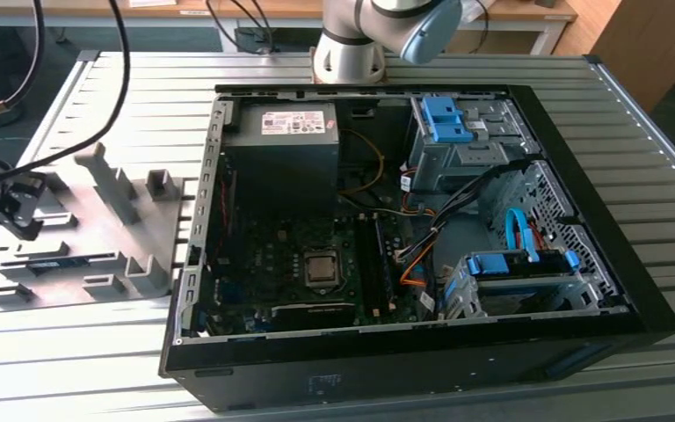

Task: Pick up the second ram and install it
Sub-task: 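Reach for the second ram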

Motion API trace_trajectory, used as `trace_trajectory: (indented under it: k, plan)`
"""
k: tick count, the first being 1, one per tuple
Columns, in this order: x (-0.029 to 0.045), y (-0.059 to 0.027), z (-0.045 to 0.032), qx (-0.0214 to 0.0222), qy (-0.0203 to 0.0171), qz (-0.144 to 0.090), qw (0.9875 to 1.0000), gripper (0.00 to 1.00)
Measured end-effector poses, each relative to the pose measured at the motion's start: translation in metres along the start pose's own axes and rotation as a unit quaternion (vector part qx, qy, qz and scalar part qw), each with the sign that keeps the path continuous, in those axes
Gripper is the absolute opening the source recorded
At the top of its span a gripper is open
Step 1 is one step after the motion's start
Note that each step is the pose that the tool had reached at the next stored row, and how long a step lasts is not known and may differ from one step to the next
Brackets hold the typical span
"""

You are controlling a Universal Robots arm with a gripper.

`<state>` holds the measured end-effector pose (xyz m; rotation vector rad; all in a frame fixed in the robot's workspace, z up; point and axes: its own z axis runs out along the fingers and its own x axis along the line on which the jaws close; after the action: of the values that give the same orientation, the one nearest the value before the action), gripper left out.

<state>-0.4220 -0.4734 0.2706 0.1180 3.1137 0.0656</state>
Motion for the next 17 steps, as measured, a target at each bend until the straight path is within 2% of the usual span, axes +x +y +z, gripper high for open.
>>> trace_trajectory:
  k: [17]
  plan:
    - [0.0074, -0.0033, 0.0208, 0.0, 0.0, 0.0, 1.0, 0.1]
